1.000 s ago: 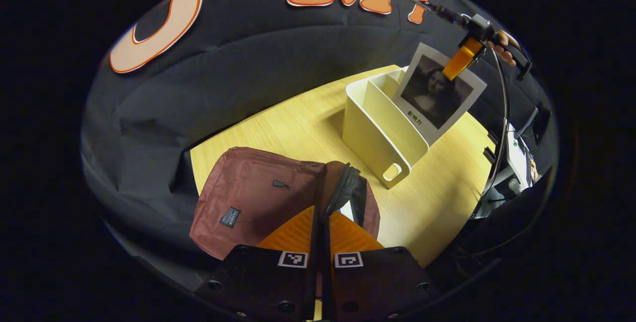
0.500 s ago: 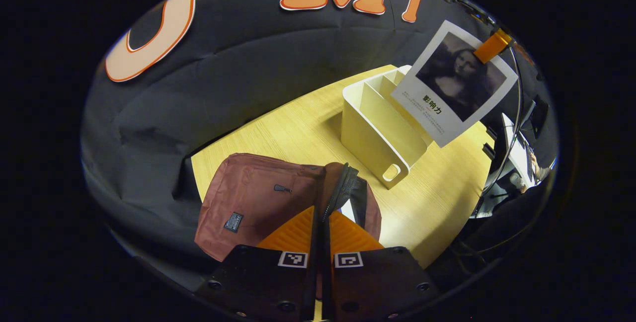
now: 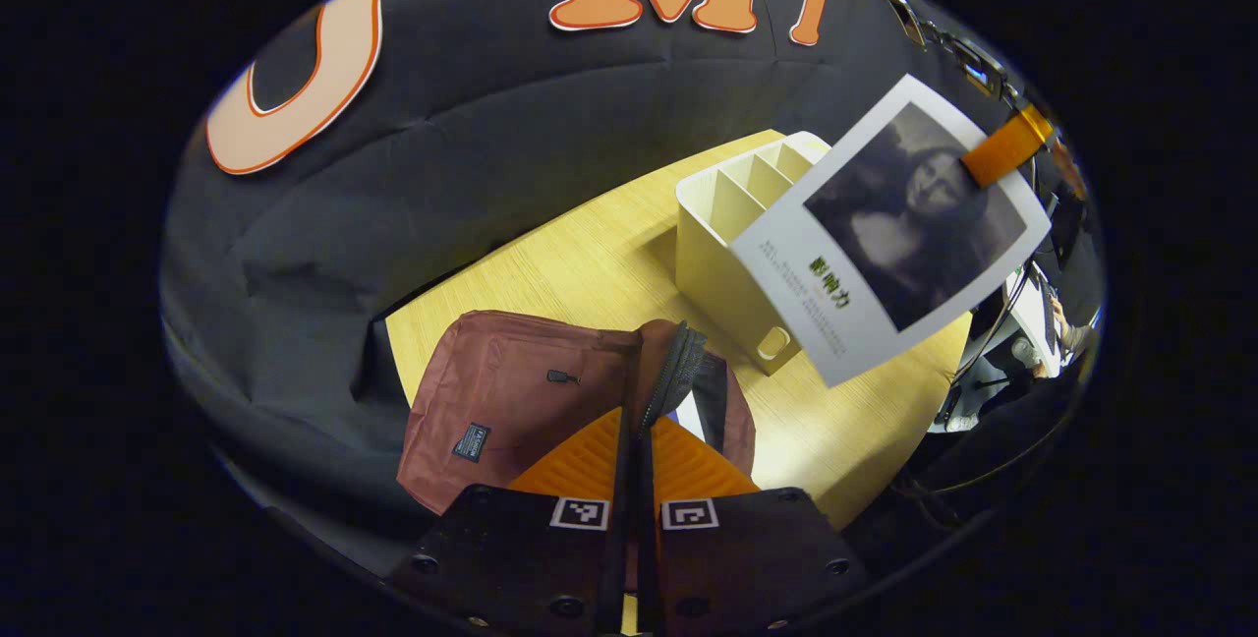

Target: Open the schoolbag, grab two books from the bookshelf and put them into the schoolbag.

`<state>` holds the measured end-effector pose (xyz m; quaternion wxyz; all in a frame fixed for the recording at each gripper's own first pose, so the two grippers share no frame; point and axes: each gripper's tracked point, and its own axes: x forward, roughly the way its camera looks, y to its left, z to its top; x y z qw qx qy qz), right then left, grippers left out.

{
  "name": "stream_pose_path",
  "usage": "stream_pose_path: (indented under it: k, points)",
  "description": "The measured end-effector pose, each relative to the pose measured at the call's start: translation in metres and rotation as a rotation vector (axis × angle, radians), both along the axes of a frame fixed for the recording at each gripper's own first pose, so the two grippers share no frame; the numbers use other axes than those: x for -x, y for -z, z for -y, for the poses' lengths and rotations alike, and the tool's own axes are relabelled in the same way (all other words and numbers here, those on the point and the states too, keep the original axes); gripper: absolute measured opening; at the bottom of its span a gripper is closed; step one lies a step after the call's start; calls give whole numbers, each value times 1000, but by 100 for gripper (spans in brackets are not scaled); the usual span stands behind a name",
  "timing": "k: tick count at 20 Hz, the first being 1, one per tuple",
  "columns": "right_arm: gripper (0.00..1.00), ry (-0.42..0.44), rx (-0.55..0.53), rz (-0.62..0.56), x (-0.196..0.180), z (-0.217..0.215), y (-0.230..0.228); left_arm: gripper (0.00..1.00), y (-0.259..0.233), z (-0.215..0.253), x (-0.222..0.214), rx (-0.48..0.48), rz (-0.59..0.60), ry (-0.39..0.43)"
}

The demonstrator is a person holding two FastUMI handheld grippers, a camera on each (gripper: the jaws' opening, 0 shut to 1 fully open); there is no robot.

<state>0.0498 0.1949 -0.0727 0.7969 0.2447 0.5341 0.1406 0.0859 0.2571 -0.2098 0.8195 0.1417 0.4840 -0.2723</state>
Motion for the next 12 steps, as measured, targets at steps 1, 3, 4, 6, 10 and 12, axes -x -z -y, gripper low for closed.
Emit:
stream_pose_path:
  k: [1, 3, 4, 6, 10, 12]
  points:
    - [27, -1, -17, -6, 4, -6, 6, 6, -3, -1, -1, 1, 3, -5]
    - [27, 11, -54, -19, 12, -17, 18, 5, -10, -4, -3, 6, 12, -20]
    - [28, 25, -78, -28, 15, -23, 25, 6, -13, -5, -3, 12, 12, -27]
    - [28, 48, -145, -39, 16, -39, 37, 6, -18, -5, -3, 17, 15, -34]
    - [27, 112, -234, -71, 21, -70, 65, 6, -22, -6, -4, 16, 17, -43]
    - [27, 132, -242, -83, 20, -88, 83, 6, -22, -3, -5, 19, 15, -44]
